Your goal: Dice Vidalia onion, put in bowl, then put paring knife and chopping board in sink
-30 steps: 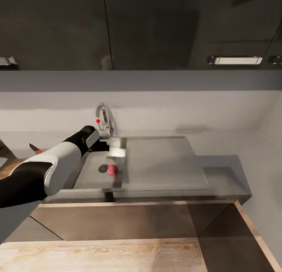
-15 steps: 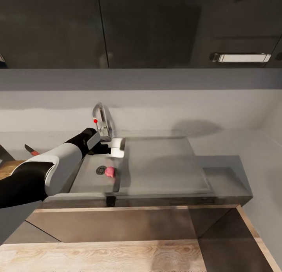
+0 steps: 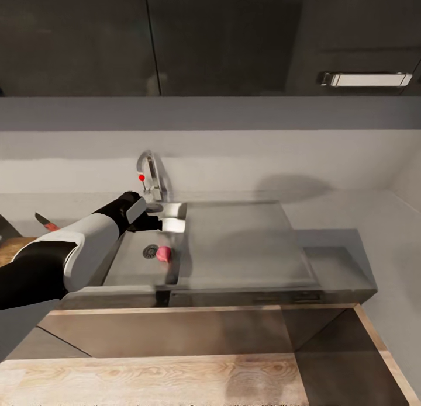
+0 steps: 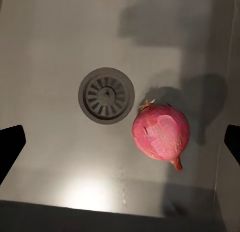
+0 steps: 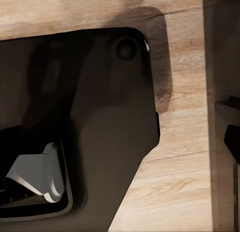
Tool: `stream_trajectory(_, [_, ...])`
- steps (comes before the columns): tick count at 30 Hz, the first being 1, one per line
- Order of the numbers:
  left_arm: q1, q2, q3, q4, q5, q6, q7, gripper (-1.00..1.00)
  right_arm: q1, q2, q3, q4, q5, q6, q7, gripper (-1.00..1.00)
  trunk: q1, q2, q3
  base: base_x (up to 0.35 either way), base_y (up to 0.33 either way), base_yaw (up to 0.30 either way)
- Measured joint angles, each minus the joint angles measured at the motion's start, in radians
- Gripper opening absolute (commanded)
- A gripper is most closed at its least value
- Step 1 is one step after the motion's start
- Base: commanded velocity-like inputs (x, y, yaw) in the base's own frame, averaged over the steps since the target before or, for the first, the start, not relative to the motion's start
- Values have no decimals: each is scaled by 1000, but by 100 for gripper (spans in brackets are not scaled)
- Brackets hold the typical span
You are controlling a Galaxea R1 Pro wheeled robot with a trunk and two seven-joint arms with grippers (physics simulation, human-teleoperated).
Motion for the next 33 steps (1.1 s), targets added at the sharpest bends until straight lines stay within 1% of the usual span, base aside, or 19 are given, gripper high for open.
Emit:
stream_trajectory(10, [0,2,-1,5,0,0,0,100,0,-1,0,0,0,0,0,100,0,0,-16,0,0,0])
stream_trajectory(33, [0,-8,-1,6,0,-3,-1,100,0,1,0,1,0,0,0,100,0,0,-53,0,0,0])
